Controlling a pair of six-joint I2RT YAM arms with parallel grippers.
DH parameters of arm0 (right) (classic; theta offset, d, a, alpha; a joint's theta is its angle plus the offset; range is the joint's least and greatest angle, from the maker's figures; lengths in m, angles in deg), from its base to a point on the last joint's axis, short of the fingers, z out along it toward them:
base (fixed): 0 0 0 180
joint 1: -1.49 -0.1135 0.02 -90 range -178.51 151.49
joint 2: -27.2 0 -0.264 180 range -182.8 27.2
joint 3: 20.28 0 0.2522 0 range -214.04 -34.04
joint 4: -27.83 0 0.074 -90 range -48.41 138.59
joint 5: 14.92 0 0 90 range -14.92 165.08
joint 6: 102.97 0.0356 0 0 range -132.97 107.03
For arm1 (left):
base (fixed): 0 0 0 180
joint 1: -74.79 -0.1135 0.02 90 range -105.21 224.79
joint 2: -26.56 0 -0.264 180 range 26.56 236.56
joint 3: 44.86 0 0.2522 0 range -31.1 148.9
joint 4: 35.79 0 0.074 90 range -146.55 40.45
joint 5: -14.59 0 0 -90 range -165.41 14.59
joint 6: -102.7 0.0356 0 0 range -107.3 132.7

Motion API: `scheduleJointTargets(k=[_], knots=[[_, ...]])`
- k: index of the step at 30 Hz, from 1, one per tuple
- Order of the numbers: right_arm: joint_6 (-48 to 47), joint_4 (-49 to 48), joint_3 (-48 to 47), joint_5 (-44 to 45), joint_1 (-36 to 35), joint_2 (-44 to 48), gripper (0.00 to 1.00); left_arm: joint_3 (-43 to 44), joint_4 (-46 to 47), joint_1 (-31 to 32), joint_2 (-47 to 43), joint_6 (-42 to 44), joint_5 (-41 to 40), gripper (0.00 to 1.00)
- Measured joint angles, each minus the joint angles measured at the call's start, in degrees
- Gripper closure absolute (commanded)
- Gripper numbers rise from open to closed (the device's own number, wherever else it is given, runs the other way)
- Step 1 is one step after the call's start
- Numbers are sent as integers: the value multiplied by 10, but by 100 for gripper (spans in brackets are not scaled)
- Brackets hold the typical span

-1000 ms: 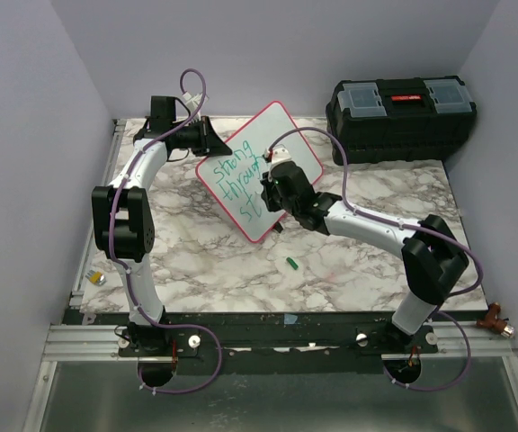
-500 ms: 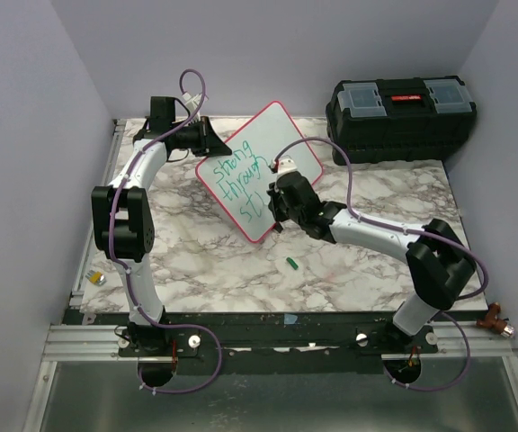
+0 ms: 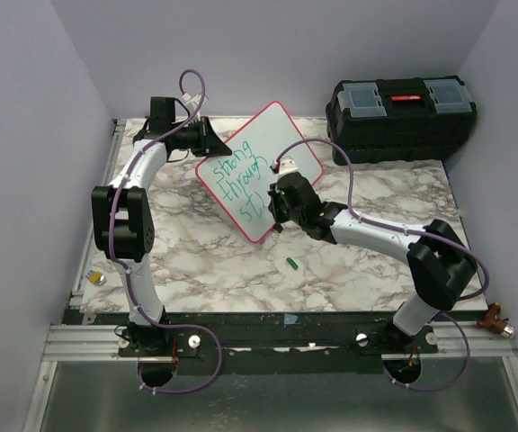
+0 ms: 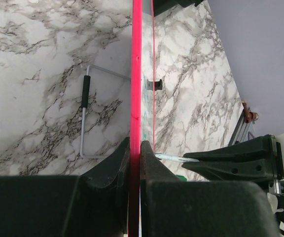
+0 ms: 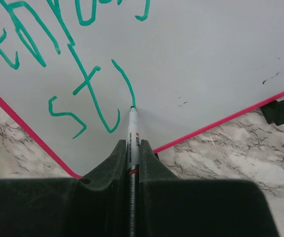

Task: Write a sentence on the whiteboard

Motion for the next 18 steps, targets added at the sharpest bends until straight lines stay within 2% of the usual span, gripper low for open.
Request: scheduleJointTargets(k=[18], knots=[[-1,10,-79,18,0,-37,99,-2,3,0,0,-2,1,100]])
